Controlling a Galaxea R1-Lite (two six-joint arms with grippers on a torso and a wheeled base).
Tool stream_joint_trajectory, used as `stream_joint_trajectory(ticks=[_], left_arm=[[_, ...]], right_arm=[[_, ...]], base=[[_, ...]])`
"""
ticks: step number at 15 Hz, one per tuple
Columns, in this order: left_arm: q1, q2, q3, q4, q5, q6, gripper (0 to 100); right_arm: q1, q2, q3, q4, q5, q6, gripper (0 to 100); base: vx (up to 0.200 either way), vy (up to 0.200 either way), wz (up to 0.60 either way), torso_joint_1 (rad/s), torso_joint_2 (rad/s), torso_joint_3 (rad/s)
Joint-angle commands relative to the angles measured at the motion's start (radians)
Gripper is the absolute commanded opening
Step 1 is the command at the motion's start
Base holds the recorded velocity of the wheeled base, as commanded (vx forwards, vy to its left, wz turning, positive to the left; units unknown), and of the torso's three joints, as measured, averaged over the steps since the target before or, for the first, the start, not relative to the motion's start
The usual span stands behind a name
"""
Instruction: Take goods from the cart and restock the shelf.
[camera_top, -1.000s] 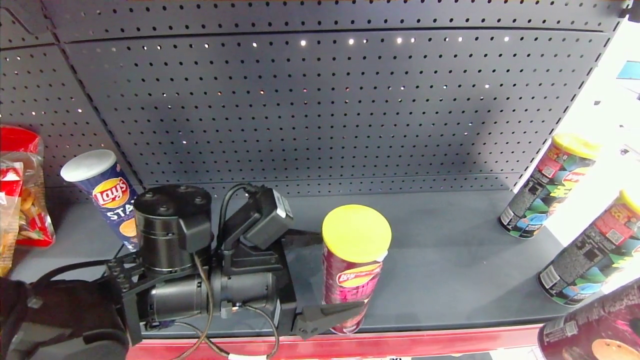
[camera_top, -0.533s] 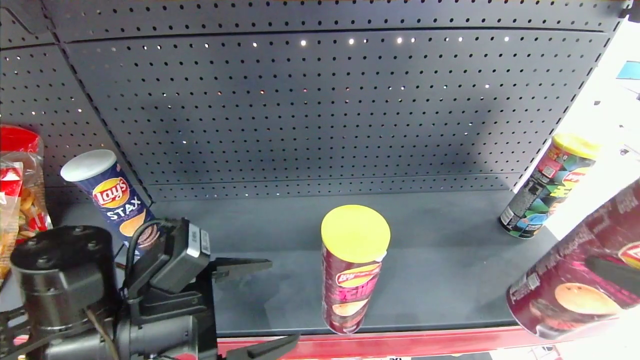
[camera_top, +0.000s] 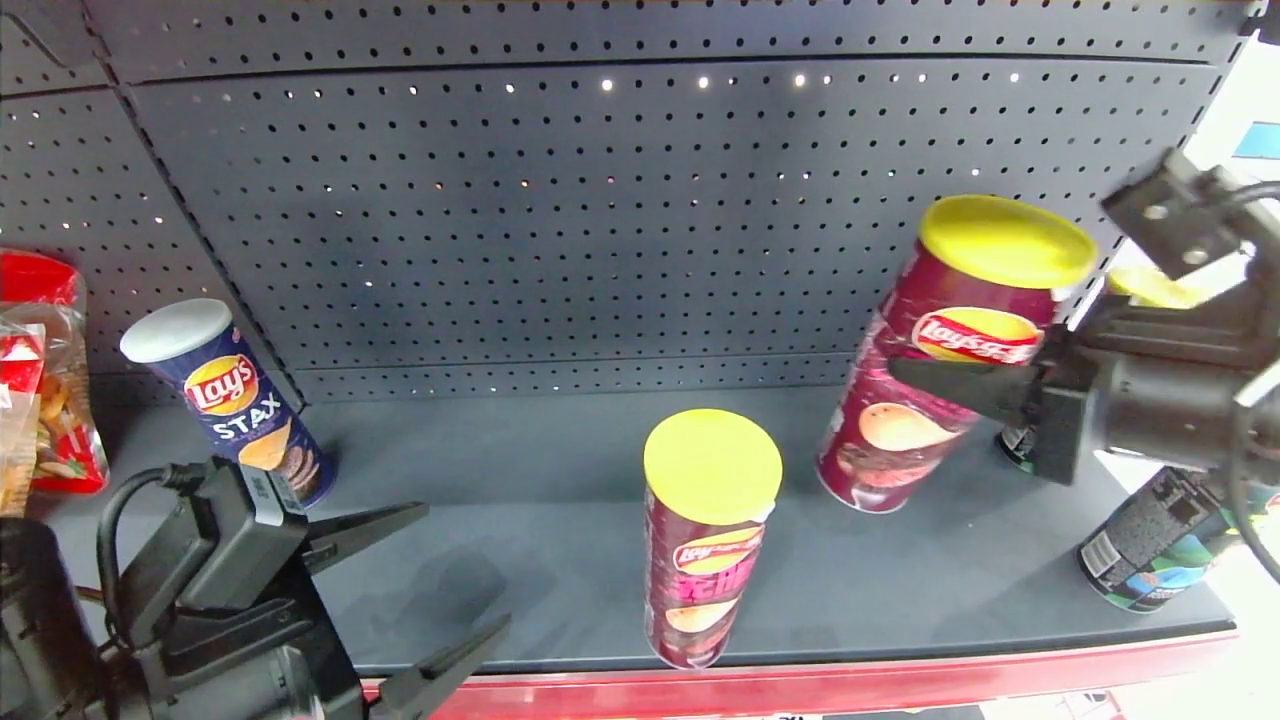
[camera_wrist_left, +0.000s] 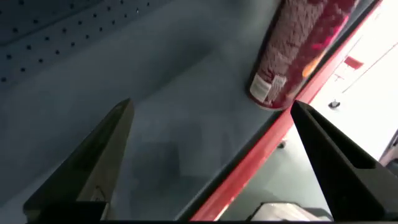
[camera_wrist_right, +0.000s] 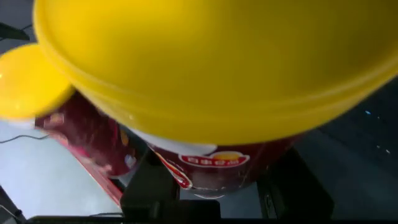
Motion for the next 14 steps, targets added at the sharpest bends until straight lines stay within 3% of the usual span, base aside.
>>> stream_joint_trajectory(ticks=[1, 4, 7, 14], left_arm=[[-0.031, -0.036, 0.005, 0.024, -0.005, -0.001, 100], [-0.032, -0.043, 0.015, 0.028, -0.014, -0.001, 100], [-0.031, -0.068, 0.06, 0.03, -0.008, -0.001, 100], [-0.017, -0.094, 0.081, 0.03, -0.007, -0.002, 100]], right_arm=[[0.066, 0.184, -0.087, -0.016, -0.014, 0.003, 0], [0.075, 0.277, -0.156, -0.028, -0.014, 0.011, 0], [0.092, 0.374, -0.179, -0.146, -0.014, 0.032, 0], [0.107, 0.469, -0.233, -0.148, -0.013, 0.07, 0]], base=[[0.0, 0.0, 0.0, 0.0, 0.0, 0.0], [0.0, 0.0, 0.0, 0.0, 0.0, 0.0], [0.0, 0.0, 0.0, 0.0, 0.0, 0.0], [0.0, 0.0, 0.0, 0.0, 0.0, 0.0]])
